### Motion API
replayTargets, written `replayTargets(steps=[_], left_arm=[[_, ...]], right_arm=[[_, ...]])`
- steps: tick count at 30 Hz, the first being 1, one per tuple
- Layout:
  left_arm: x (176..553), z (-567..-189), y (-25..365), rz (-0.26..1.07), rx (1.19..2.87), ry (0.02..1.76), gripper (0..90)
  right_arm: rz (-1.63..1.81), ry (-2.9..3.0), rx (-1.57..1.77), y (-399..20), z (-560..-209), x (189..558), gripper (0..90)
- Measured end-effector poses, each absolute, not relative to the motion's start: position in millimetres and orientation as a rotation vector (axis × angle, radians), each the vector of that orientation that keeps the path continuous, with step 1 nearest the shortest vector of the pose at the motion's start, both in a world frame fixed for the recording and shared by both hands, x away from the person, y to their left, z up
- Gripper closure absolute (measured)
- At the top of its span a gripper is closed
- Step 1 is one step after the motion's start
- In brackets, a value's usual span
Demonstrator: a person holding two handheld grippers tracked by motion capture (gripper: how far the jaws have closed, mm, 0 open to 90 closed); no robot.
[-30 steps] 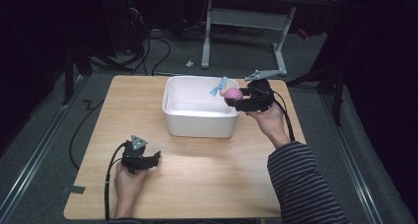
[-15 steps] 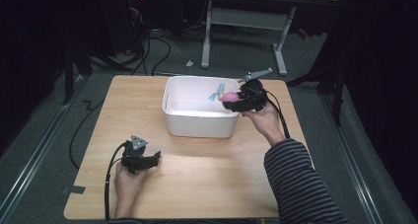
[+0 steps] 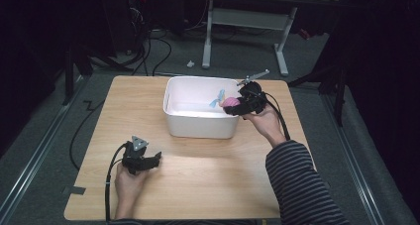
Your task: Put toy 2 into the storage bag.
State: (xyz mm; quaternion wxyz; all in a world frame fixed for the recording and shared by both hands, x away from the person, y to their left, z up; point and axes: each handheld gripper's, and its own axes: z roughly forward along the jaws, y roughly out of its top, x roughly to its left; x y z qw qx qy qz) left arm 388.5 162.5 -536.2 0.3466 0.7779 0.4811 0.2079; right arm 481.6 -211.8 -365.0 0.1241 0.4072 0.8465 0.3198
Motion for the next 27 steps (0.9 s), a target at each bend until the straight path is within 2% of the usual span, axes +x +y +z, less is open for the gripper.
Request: replayTargets(steps=[12,27], left_arm=[[388.4,-536.2,162.4,0.54,2.018,1.249,25.1],[388.5,-536.3,162.4,0.54,2.018,1.248,25.1]], right_arm=[[1.001,2.434,1.18,-216.8,-359.2,475.5,32.1],[1.181,2.254,1.154,-255.1,-352.0,435.8,35.4]])
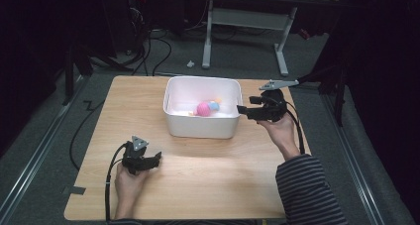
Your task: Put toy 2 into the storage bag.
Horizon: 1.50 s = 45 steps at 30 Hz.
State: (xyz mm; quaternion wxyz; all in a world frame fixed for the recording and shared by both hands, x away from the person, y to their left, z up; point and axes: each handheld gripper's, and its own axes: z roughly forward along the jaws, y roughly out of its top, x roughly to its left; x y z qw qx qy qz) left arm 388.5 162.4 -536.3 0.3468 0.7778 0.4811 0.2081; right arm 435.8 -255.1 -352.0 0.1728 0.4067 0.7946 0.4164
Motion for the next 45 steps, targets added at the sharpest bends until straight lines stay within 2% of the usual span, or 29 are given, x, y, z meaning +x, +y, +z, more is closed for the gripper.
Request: replayTargets(steps=[31,45], left_arm=[[388.5,-536.2,162.4,0.54,2.018,1.248,25.1],[388.5,-536.2,162.4,0.54,2.018,1.248,25.1]], right_arm=[[1.291,2.052,1.196,-312.0,-353.7,370.2,37.5],[1.305,2.011,1.161,-313.7,-357.4,339.6,38.0]])
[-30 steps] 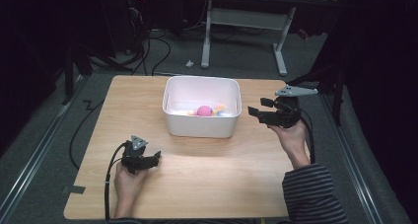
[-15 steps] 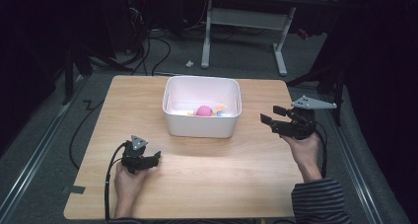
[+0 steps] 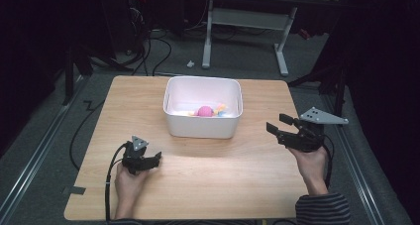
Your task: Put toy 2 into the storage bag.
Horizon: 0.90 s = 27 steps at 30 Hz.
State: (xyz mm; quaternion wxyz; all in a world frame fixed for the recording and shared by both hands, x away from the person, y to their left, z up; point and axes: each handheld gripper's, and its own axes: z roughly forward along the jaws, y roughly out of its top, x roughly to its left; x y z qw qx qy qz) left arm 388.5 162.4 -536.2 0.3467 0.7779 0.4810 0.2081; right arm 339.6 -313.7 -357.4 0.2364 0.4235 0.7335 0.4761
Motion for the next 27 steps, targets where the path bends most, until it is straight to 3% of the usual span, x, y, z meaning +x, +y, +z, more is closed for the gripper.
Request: replayTargets(steps=[27], left_arm=[[388.5,-536.3,162.3,0.54,2.018,1.248,25.1]], right_arm=[[1.323,1.984,1.324,-329.2,-425.5,322.6,38.3]])
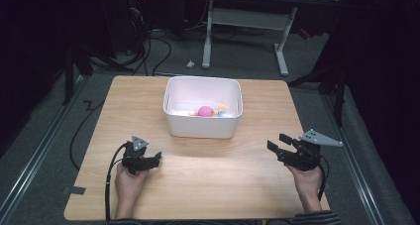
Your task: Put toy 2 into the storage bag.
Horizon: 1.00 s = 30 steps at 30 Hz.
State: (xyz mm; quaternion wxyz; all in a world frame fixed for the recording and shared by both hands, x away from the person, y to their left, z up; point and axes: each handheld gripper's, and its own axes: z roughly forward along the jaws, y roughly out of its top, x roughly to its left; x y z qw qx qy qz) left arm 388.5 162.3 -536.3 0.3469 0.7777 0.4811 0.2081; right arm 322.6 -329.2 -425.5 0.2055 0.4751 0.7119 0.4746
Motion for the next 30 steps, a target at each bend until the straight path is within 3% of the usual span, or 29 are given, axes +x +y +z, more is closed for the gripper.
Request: replayTargets(steps=[30], left_arm=[[388.5,-536.2,162.4,0.54,2.018,1.248,25.1]], right_arm=[[1.179,2.058,1.427,-309.0,-500.7,339.0,38.0]])
